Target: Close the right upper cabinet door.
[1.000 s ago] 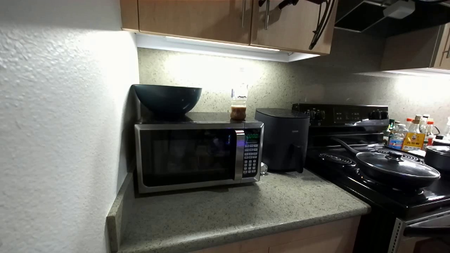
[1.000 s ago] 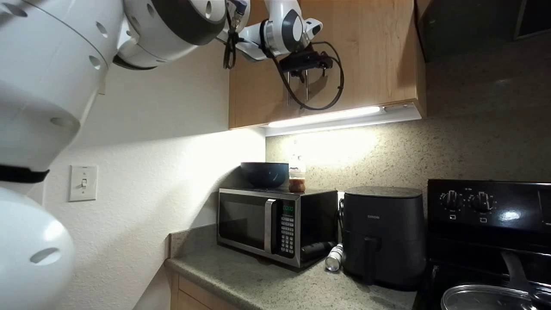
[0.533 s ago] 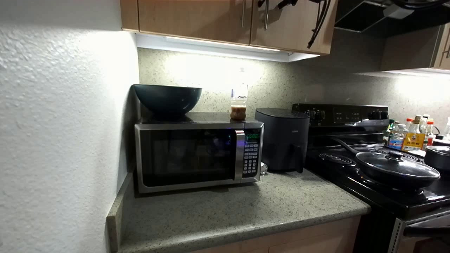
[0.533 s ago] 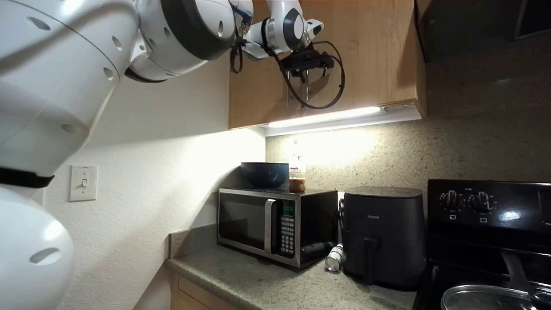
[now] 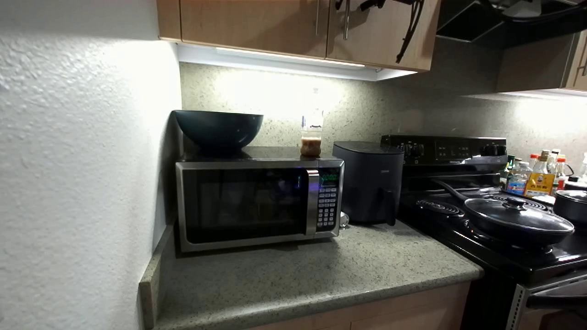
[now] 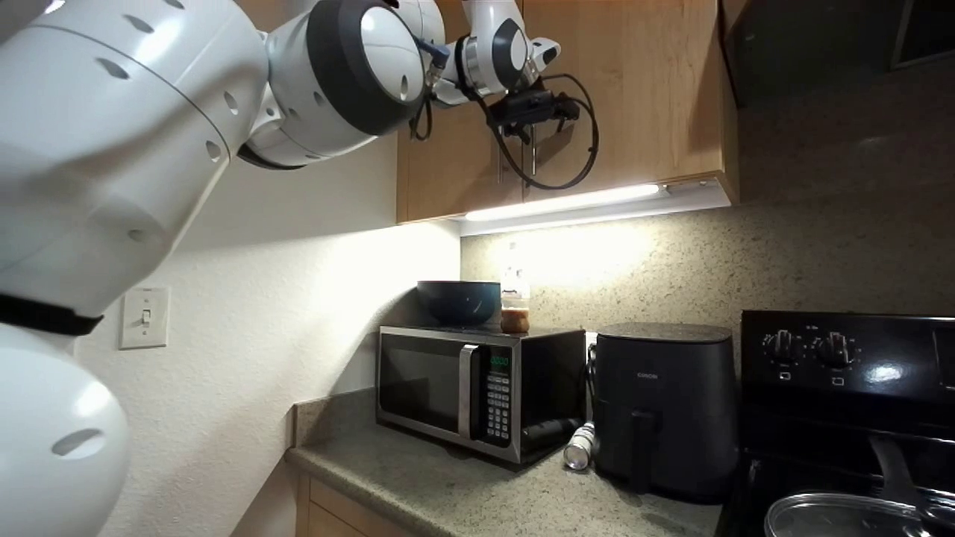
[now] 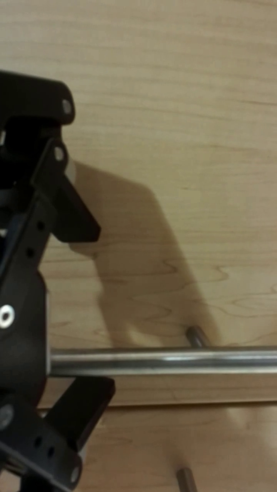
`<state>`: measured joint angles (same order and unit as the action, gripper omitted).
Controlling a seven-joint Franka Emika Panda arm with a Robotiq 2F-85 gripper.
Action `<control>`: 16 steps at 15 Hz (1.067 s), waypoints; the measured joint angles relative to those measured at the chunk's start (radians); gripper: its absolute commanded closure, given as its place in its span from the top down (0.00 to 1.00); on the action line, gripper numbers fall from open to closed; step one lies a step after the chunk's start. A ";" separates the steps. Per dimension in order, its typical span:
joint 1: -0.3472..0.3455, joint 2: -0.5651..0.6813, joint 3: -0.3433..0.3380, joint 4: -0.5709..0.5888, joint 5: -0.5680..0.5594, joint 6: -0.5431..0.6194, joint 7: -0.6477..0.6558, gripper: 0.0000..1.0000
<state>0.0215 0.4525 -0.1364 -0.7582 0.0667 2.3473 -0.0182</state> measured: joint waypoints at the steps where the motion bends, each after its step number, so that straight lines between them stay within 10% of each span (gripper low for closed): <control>1: 0.000 0.001 0.000 0.002 0.000 -0.001 0.000 1.00; 16: 0.011 -0.229 -0.009 -0.163 -0.001 0.176 -0.003 1.00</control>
<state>0.0322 0.2233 -0.1455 -0.9210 0.0653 2.5235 -0.0209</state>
